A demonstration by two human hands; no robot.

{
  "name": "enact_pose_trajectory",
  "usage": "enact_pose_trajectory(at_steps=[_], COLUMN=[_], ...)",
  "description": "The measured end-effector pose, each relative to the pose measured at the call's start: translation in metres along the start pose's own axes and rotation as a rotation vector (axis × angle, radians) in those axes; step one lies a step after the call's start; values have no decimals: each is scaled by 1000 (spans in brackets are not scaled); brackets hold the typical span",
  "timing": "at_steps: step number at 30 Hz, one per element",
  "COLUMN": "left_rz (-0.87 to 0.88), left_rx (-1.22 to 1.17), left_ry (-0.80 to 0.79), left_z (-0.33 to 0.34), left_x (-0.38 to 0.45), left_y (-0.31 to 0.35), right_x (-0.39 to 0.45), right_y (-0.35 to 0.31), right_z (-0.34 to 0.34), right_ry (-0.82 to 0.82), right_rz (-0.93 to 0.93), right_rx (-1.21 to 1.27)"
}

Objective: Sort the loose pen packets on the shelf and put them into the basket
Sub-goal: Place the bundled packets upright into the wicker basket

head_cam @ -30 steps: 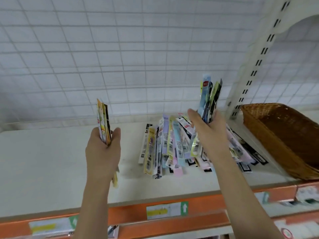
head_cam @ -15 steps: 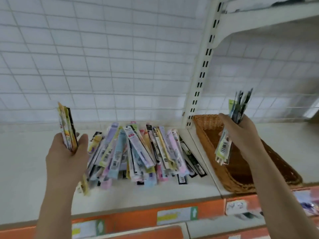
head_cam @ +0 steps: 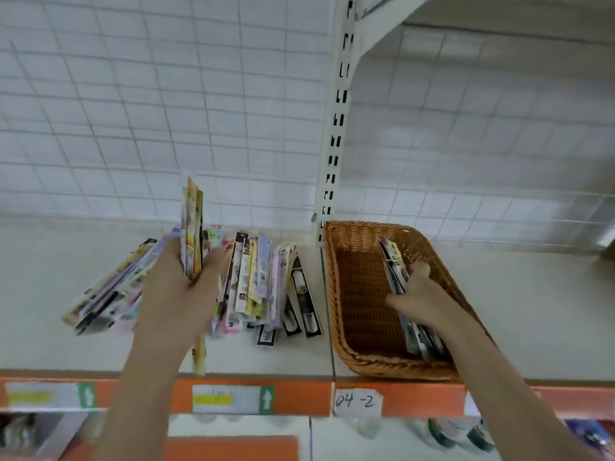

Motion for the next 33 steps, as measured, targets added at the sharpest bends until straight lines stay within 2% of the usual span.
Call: enact_pose_trajectory(at_steps=[6, 11, 17, 20, 24, 27, 29, 31, 33], left_rz=[-120, -154, -189, -152, -184, -283, -296, -259, -193], left_rx=[-33, -43, -114, -97, -103, -121, -2, 240, 378], left_ry=[12, -36, -252, -411, -597, -596, -579, -620, -642], left_z=[-2, 11, 73, 120, 181, 209, 219, 223, 226], left_x=[-16, -14, -15, -22, -31, -31, -31, -38, -43], left_y=[-6, 4, 43, 71, 86, 67, 51, 40, 32], right_x=[4, 4, 3, 2, 12, 16, 18, 19, 18], right_y=[1, -12, 8, 24, 74, 113, 123, 121, 114], right_z=[-4, -30, -71, -85, -98, -90, -75, -68, -65], right_ry=[69, 217, 418, 524, 570, 580, 536, 537, 549], right_rz=[-79, -208, -313, -363, -267, -160, -134, -156, -180], right_rx=[-271, -192, -108, -104, -38, -29, -81, -108, -164])
Point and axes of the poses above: each hand's wrist, its own x-axis towards the middle knuckle, its own z-axis out of the palm, y = z × x, the point moved 10 cm from there along x, towards the middle knuckle, and after that the axes turned 2 degrees about -x, right-handed, at the moved point
